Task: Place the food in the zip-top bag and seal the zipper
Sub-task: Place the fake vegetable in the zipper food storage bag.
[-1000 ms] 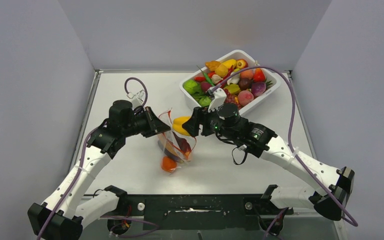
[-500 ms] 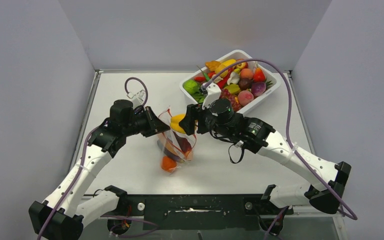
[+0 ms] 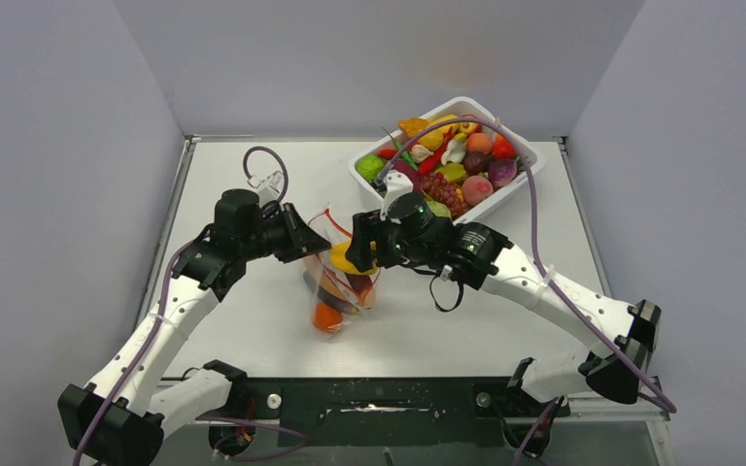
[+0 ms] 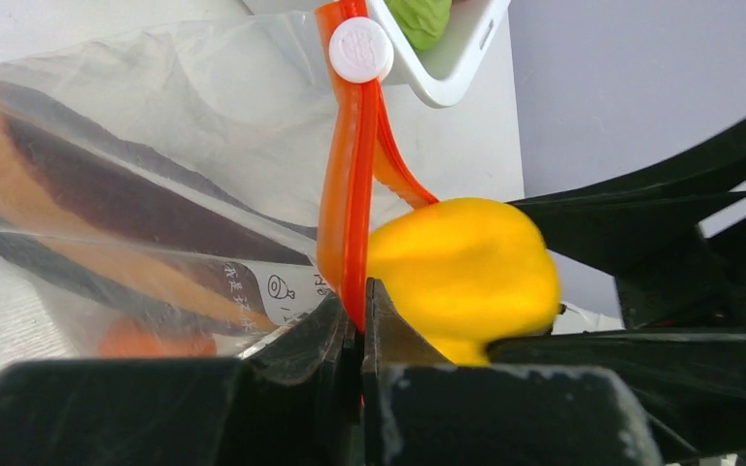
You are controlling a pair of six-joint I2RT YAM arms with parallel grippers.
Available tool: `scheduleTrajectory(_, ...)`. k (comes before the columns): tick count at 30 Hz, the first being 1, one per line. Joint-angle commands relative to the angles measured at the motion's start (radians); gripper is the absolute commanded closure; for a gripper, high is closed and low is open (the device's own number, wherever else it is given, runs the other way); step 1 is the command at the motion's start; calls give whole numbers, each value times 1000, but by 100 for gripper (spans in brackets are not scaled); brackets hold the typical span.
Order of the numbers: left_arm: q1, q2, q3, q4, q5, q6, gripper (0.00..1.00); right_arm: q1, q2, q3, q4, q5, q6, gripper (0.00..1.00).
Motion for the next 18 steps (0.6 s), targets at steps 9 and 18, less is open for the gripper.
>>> scheduleTrajectory(9,1,-8,105,34,34,11,100,9,87,148,-42,37,-7,22)
scheduleTrajectory(18,1,-17,82,54,45,-10,100,-96,-38,82,-31,-49,-56,10)
